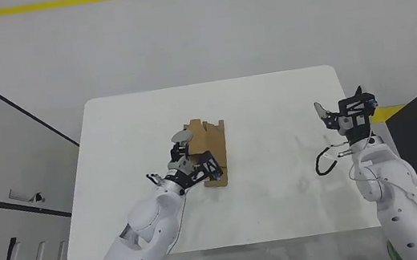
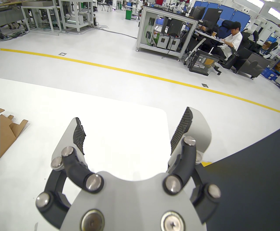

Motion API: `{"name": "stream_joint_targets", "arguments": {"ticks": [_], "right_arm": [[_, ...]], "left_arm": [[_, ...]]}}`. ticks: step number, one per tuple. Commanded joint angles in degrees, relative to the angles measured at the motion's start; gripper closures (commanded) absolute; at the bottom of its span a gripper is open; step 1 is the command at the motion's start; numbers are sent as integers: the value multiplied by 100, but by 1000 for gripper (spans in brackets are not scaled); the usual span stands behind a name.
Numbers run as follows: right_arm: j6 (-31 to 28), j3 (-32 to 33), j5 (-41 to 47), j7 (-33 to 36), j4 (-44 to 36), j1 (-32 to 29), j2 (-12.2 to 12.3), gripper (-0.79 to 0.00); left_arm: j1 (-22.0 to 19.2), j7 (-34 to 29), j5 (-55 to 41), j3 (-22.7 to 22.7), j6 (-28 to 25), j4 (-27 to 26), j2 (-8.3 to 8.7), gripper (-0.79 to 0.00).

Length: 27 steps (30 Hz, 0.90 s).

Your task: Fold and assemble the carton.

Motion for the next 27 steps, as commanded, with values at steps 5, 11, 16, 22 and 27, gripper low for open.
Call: {"name": "stream_joint_targets", "arguments": {"ticks": [5,11,16,22,27], "right_arm": [[0,0,0,0,0,0,0,-785],[0,0,0,0,0,0,0,-785],[0,0,0,0,0,0,0,-785],[0,0,0,0,0,0,0,-785],[0,0,0,0,0,0,0,-785]], "left_arm": [[-25,-28,62,31,-20,-8,-4,-785],[-77,-67,404,270,-41,143,-33,-785],[-199,-666,768,552,170,353,-124,-785],[-257,-692,912,613,277,305,-144,-785],[-262,-553,926,614,318,345,-148,-785]]}}
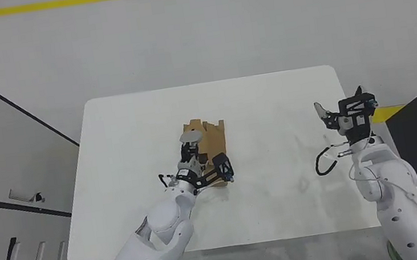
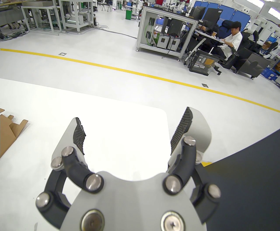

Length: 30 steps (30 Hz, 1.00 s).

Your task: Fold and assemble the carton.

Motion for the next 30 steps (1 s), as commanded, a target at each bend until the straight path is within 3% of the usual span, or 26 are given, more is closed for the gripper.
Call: {"name": "stream_joint_targets", "arguments": {"ticks": [1,19,30], "right_arm": [[0,0,0,0,0,0,0,-785],[0,0,0,0,0,0,0,-785],[0,0,0,0,0,0,0,-785]], "left_arm": [[6,-4,-32,-9,79,53,-14,-785],[-326,-652,437,357,165,798,-234,-785],[-475,-793,419,511,395,1149,-380,-579]]}}
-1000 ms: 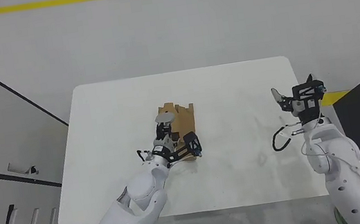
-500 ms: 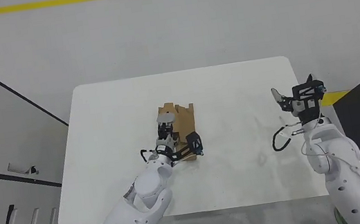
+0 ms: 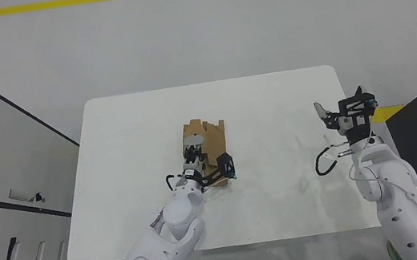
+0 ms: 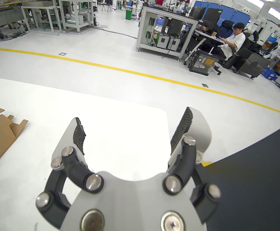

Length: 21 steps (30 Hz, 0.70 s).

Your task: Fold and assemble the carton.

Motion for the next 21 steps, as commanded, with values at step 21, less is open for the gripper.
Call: {"name": "stream_joint_targets", "arguments": {"ticks": [21], "right_arm": [[0,0,0,0,0,0,0,-785]], "left_arm": [[-284,-271,115,171,241,813,-262,-351]]}}
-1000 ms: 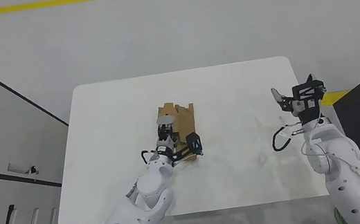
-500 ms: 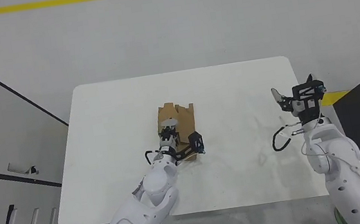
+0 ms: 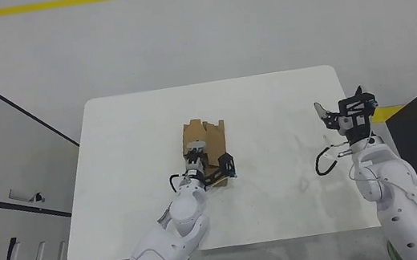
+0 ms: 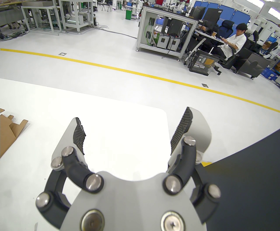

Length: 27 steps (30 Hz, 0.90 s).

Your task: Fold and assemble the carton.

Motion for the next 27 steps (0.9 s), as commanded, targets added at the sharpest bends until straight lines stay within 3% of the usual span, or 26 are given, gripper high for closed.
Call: {"name": "stream_joint_targets", "arguments": {"ticks": [1,4,6,14,27], "right_arm": [[0,0,0,0,0,0,0,-785],[0,0,0,0,0,0,0,-785],[0,0,0,0,0,0,0,-785],[0,0,0,0,0,0,0,-785],[0,0,0,0,0,0,0,-785]], "left_arm": [[-4,-58,-26,-13,62,32,-22,-345],[-14,-140,-116,-43,196,80,-61,-246],[-32,-173,-139,-63,323,112,-85,0],[60,342,-166,-245,726,-148,-87,0],[671,2952,14,-1015,602,-1315,234,0]]}}
